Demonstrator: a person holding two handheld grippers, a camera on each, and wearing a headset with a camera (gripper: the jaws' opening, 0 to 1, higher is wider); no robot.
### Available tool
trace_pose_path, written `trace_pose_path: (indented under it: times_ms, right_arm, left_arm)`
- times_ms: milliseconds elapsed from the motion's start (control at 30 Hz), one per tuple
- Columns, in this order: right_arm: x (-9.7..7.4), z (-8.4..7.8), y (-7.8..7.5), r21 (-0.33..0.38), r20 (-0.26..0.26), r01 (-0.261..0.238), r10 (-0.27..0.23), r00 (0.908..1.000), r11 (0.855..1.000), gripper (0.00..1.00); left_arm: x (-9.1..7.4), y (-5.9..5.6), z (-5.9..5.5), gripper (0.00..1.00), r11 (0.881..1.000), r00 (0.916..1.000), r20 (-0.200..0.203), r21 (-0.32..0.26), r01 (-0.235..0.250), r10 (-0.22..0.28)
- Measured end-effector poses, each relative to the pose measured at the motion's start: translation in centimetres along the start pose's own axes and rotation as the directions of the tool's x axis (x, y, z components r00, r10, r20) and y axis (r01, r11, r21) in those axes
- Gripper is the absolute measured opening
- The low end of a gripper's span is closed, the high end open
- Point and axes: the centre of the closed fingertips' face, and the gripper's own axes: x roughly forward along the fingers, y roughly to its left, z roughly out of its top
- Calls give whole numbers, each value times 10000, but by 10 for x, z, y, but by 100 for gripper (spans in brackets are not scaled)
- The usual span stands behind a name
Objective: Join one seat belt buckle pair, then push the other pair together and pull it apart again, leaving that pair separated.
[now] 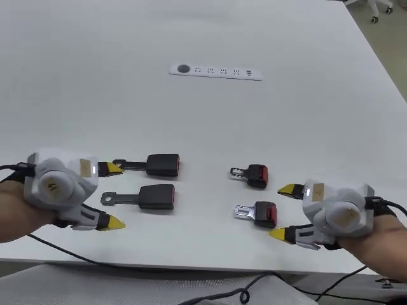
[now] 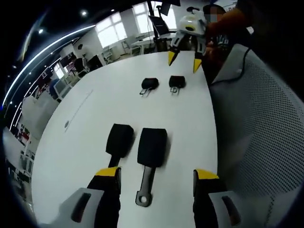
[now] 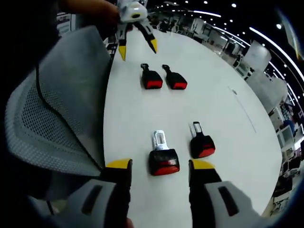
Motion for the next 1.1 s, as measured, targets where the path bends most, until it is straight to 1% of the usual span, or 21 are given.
trace_pose_path:
  times_ms: [33,67,100,167,200,233,267,333,367,400,433,500,667,733,767,833,867,967,1000,1067,1100]
  right_arm:
    - [2,-1,0,-7,-30,-37,37,10000,10000,48]
    - [5,-3,-1,-28,-81,-161,161,9998,9999,47]
    - [6,-4,-1,-62,-121,-223,222,9997,9997,46]
    - [10,-7,-3,-29,-238,-349,348,9991,9994,44]
    - [12,-8,-4,-120,-294,-447,443,9986,9989,43]
    - [13,-9,-4,-201,-322,-546,539,9980,9983,42]
    - [14,-9,-4,-206,-344,-600,593,9977,9980,41]
    - [17,-11,-5,-258,-416,-666,655,9970,9974,41]
    - [20,-14,-5,-246,-511,-829,816,9954,9963,41]
    - [21,-16,-4,-248,-569,-951,936,9940,9952,41]
    - [23,-17,-5,-230,-623,-989,973,9933,9948,41]
    - [26,-22,-5,-185,-798,-1182,1164,9900,9928,41]
    - [31,-25,-8,-31,-818,-1334,1327,9878,9911,41]
    - [35,-28,-8,68,-861,-1452,1453,9856,9894,41]
    - [36,-29,-8,99,-876,-1494,1497,9848,9887,41]
    - [39,-29,-6,358,-810,-1687,1712,9819,9850,40]
    - [40,-29,-6,592,-681,-1781,1820,9809,9822,40]
    - [40,-31,-5,436,-782,-1820,1850,9796,9823,39]
    - [40,-31,-4,428,-792,-1846,1875,9791,9819,39]
    - [40,-32,-4,443,-823,-1938,1969,9770,9800,37]
    - [41,-34,-3,393,-883,-1976,2004,9757,9795,36]
  left_arm:
    - [5,1,0,59,10000,9999,-95,2,92,-92]
    - [8,1,2,58,9998,9998,-104,10,195,-195]
    - [12,1,4,58,9995,9995,-94,113,310,-309]
    - [19,1,5,55,9982,9986,-113,317,517,-514]
    - [24,0,10,52,9966,9975,128,455,691,-697]
    - [26,0,12,52,9964,9966,200,319,788,-795]
    - [29,1,12,52,9959,9961,137,262,863,-867]
    - [33,1,11,52,9945,9951,-64,362,986,-985]
    - [37,2,11,52,9926,9939,-229,534,1089,-1078]
    - [38,2,11,52,9921,9933,-270,538,1135,-1122]
    - [40,1,10,52,9903,9913,-330,513,1289,-1273]
    - [44,2,9,54,9894,9900,-468,526,1357,-1333]
    - [50,1,9,54,9861,9864,-628,574,1556,-1520]
    - [56,-1,7,53,9821,9816,-827,638,1774,-1719]
    - [58,-1,6,53,9815,9803,-926,641,1805,-1742]
    - [61,-2,7,53,9806,9797,-910,645,1848,-1787]
    - [62,-2,8,52,9801,9793,-880,624,1882,-1825]
    - [64,-1,10,48,9797,9789,-898,643,1897,-1836]
    - [65,0,9,47,9797,9787,-970,689,1882,-1811]
    - [66,3,4,44,9788,9753,-1227,689,1931,-1838]
    - [66,3,4,44,9781,9757,-1218,793,1925,-1822]
